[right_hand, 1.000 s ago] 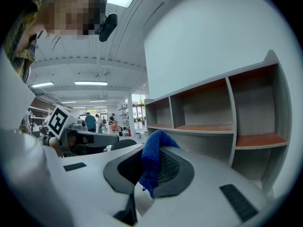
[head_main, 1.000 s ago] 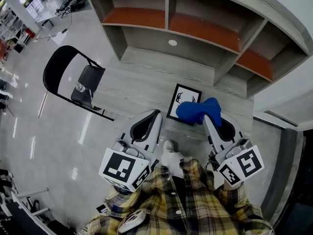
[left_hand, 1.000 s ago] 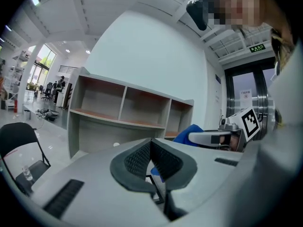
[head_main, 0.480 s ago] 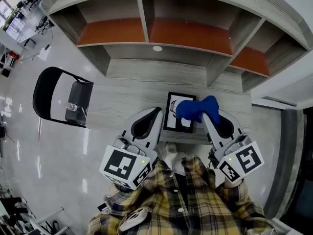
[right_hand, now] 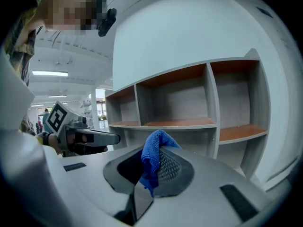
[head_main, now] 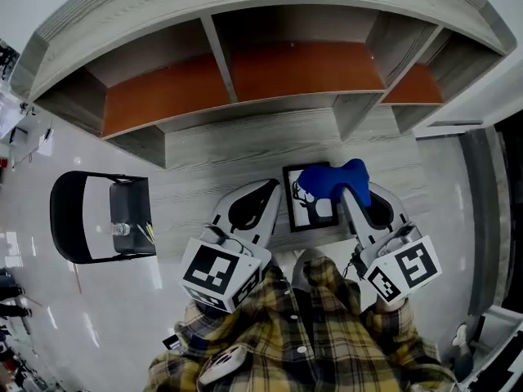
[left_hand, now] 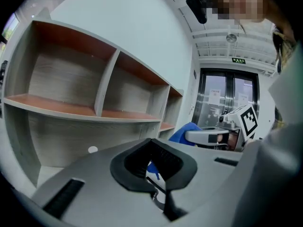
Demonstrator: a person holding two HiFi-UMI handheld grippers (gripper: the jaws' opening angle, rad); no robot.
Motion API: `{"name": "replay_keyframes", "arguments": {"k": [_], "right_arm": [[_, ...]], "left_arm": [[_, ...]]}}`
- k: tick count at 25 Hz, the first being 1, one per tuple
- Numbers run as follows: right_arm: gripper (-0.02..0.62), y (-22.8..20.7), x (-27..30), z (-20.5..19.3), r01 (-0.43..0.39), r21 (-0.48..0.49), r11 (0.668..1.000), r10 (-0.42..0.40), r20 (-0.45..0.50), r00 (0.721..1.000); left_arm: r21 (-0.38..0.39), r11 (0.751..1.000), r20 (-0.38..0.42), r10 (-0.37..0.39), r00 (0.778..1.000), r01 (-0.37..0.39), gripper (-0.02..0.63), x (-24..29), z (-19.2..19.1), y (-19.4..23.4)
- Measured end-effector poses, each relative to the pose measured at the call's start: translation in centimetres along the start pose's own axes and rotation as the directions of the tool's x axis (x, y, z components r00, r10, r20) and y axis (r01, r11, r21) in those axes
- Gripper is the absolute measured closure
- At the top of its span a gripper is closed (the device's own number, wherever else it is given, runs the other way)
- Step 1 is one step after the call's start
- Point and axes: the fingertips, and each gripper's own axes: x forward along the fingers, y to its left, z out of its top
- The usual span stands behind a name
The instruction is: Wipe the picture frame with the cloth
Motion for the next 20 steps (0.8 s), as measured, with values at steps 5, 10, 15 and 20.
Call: {"name": "replay_keyframes", "arguments": {"k": [5, 10, 15, 20], "right_arm": [[0.554, 0.0, 1.4, -1.2, 0.081, 0.024, 0.996, -0.081, -0.021, 0.997], [0.554, -0.6, 1.9, -3.2, 0.134, 0.052, 0.99, -0.13, -0.074, 0.989], [0.554, -1.2, 2.3, -5.5, 0.142, 0.08, 0.987, -0.131, -0.127, 0.983], [0.554, -1.3, 2.9, -6.9, 0.121, 0.1, 0.988, -0.105, -0.147, 0.983]], "left_arm": [[-0.002, 0.996, -0.064, -0.088, 0.994, 0.088, 0.601, 1.3, -1.7, 1.4], [-0.042, 0.99, -0.137, -0.138, 0.981, 0.133, 0.602, 2.5, -4.5, 1.8], [-0.09, 0.988, -0.19, -0.145, 0.971, 0.13, 0.601, 3.4, -7.3, 2.2], [-0.109, 0.989, -0.225, -0.123, 0.967, 0.1, 0.602, 3.7, -9.1, 2.8]]}}
